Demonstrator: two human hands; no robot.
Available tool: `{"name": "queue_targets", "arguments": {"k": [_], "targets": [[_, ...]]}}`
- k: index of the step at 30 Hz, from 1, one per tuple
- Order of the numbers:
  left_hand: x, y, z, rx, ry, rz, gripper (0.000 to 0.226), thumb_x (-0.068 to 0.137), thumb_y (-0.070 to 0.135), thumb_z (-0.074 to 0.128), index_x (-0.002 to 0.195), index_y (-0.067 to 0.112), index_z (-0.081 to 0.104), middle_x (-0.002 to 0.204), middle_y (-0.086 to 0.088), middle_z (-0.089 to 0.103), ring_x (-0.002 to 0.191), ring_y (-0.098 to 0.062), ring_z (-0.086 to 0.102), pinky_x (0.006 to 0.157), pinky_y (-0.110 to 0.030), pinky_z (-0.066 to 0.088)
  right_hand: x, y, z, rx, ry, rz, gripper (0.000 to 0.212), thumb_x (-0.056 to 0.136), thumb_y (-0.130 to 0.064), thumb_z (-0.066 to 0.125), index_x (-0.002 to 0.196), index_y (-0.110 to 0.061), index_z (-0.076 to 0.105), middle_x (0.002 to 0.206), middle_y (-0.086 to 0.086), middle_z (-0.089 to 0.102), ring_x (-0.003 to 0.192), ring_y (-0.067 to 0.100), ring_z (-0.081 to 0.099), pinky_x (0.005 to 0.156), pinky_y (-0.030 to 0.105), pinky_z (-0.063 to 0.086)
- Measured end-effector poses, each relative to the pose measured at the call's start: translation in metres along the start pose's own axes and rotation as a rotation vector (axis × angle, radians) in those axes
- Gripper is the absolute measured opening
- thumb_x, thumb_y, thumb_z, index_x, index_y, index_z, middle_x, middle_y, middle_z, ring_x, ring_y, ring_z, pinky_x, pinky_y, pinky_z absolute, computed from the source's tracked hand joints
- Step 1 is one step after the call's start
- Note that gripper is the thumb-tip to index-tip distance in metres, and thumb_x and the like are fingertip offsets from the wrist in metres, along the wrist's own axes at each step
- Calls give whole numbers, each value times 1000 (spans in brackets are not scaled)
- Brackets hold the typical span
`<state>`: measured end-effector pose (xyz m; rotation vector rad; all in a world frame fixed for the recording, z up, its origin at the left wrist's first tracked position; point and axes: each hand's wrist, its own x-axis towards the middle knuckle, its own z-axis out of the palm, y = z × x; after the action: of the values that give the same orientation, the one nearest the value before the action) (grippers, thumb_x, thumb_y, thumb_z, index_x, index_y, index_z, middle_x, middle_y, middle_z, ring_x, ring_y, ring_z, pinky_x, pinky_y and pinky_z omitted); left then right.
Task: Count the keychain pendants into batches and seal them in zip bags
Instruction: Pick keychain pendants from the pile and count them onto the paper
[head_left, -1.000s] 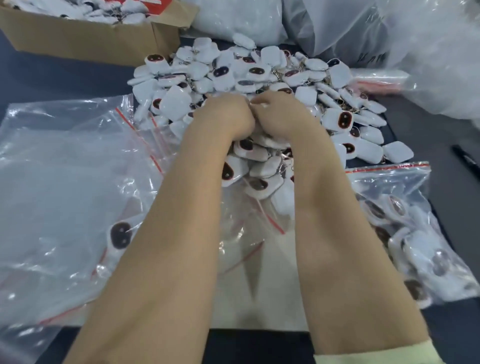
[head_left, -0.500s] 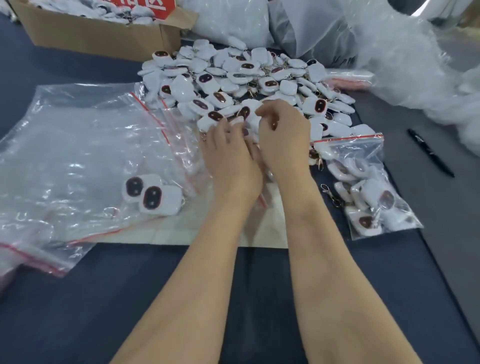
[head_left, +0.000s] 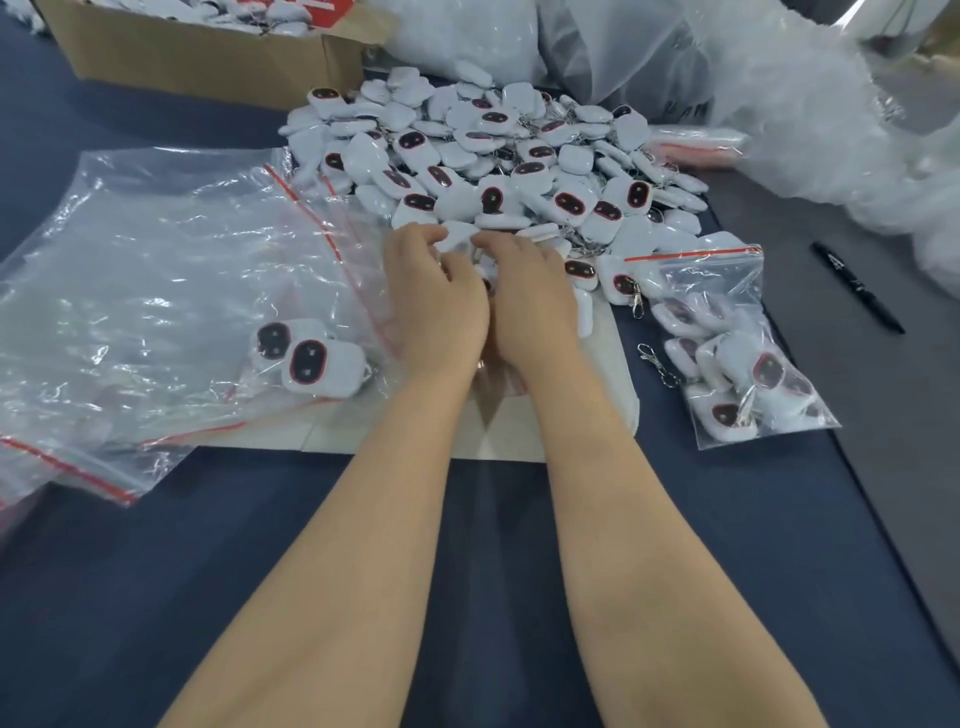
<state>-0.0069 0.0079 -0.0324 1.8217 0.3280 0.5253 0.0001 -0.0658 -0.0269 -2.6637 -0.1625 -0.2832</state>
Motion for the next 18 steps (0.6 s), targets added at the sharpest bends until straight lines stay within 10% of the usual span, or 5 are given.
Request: {"name": "queue_targets", "arguments": {"k": [11,18], "targets": [[7,-4,-3,81,-61,15,32,93,8,40,122,7,51,129,-7,49,111,-14,48,82,-11,31,6,-8,-3,201,-23,123,49,93,-16,54,139,-8,41,136,14,48,125,28,45,94,29,33],[9,-3,0,0,-40,25,25,92,10,45,113,8,58,116,-6,60,107,-18,55,90,-22,40,9,-15,-12,644,289,275,40,86,-20,69,122,-10,55,121,9,55,106,21,54,94,25,40]]}}
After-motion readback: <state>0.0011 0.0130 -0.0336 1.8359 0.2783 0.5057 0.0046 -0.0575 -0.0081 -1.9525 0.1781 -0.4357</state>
